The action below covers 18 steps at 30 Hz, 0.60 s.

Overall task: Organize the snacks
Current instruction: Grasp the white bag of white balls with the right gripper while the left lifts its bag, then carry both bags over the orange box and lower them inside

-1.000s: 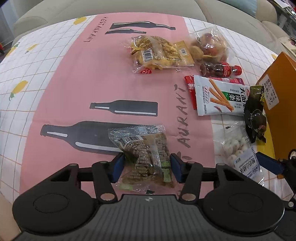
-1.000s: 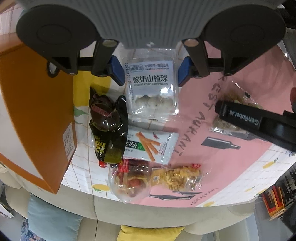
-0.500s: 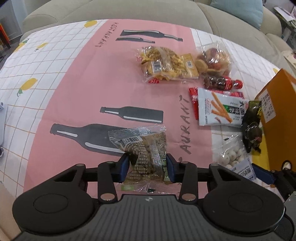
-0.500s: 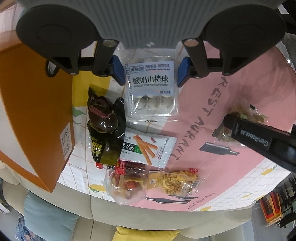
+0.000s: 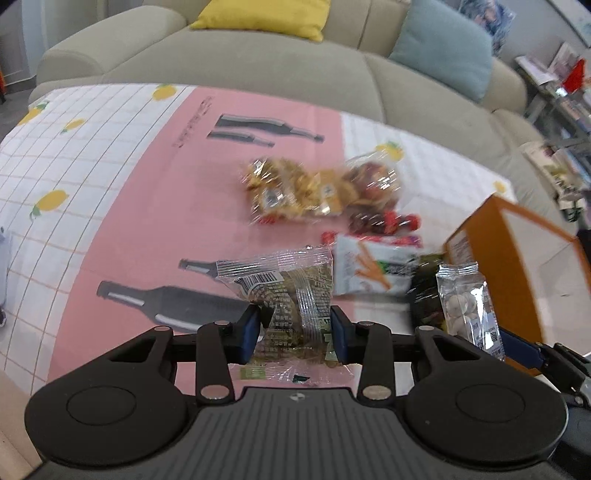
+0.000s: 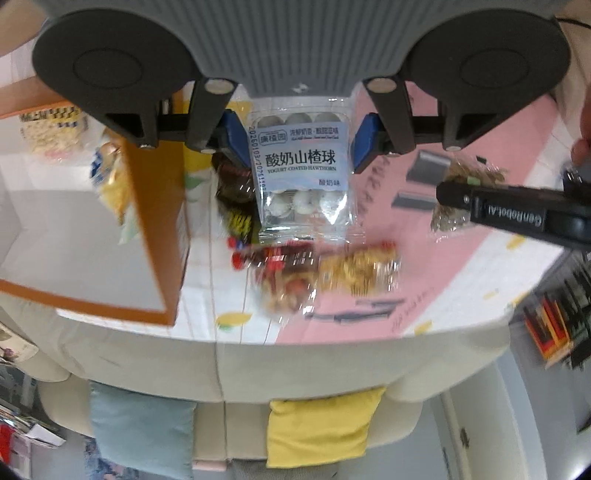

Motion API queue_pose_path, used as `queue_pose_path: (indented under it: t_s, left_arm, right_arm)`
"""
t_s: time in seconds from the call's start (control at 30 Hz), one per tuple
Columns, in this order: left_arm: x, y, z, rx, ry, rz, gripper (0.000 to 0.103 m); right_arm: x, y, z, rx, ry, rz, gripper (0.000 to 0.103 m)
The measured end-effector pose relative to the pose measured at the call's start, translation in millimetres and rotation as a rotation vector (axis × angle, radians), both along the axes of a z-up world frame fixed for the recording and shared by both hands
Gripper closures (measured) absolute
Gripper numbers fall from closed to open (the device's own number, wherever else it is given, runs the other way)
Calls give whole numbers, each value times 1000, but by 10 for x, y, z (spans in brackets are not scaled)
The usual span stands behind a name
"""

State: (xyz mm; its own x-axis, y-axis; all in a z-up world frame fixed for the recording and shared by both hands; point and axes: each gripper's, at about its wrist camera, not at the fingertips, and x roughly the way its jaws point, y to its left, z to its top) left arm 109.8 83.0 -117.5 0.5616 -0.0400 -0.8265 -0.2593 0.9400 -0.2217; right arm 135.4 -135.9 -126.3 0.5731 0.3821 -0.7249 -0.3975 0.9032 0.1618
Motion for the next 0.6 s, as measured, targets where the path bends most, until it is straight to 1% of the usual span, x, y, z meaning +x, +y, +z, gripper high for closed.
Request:
queue_pose_path:
  t_s: [0.17, 0.33, 0.47, 0.6]
  left_arm:
    - [-17, -155, 279, -2, -74, -46, 59]
    - [15, -442, 597, -5, -135, -121, 59]
    - [123, -751, 793, -9, -154, -211, 59]
    - [289, -1108, 895, -21, -154, -302, 59]
  right_arm:
    - [-17, -213, 238, 39, -18, -11, 46]
    - [38, -527, 479, 76, -25, -54, 46]
    - [112, -842, 652, 84, -18, -98, 46]
    - [244, -1190, 777, 72, -5, -147, 46]
